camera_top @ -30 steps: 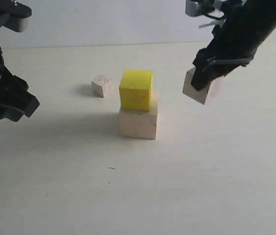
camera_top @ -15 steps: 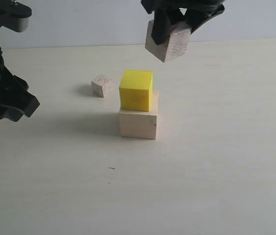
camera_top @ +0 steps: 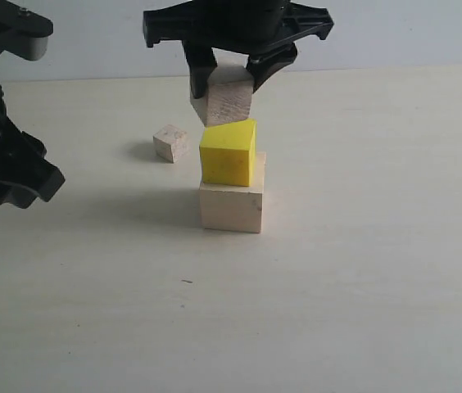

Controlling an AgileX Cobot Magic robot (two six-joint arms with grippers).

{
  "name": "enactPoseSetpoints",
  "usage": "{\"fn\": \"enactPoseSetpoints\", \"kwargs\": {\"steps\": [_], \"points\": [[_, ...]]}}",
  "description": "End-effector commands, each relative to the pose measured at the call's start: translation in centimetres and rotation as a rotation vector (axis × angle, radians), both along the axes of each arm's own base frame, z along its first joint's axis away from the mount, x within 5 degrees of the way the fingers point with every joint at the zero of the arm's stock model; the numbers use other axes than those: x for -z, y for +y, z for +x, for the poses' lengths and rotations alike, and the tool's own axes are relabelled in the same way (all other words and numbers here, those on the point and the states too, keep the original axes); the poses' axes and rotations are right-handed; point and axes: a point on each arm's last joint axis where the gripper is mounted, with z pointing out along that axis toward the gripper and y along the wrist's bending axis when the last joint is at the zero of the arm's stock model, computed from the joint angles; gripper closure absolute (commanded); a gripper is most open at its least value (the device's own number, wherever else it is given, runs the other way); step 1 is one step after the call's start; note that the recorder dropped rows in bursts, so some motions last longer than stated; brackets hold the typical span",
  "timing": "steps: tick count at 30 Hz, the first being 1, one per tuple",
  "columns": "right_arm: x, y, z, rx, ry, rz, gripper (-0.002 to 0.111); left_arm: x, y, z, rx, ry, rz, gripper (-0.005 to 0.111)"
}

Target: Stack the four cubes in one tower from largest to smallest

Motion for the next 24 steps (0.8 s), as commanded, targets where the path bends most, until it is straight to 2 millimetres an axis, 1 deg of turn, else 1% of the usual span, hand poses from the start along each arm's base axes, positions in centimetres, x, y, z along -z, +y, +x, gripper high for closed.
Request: {"fn": "enactPoseSetpoints", "kwargs": {"steps": [1,5,11,16,19,22,24], "points": [[0.80,0.55,1.00,0.126,0.007,-0.011,0.108,-0.02,0.10,-0.13,-0.006,-0.002,-0.004,0.047],[1.32,0.54,1.19,0.217,0.030,-0.008,0.108,0.03,-0.05,-0.27,-0.010,0.013,-0.022,0.047],[1.30,0.34,1.35,0.288,0.024,-0.006,0.108,0.14,-0.41,-0.58,-0.018,0.049,-0.066,0.047],[1.29,0.28,1.40,0.295,0.019,-0.010,0.108,0.14,-0.43,-0.60,-0.019,0.051,-0.069,0.047],[1.15,0.03,1.55,0.178,-0.030,-0.070,0.108,0.15,-0.45,-0.62,-0.019,0.053,-0.071,0.047],[1.21,0.53,1.14,0.183,0.024,-0.014,0.108,0.14,-0.46,-0.60,-0.019,0.051,-0.072,0.047],[1.29,0.57,1.15,0.277,0.047,0.016,0.108,0.16,-0.58,-0.66,-0.020,0.057,-0.086,0.047]]}}
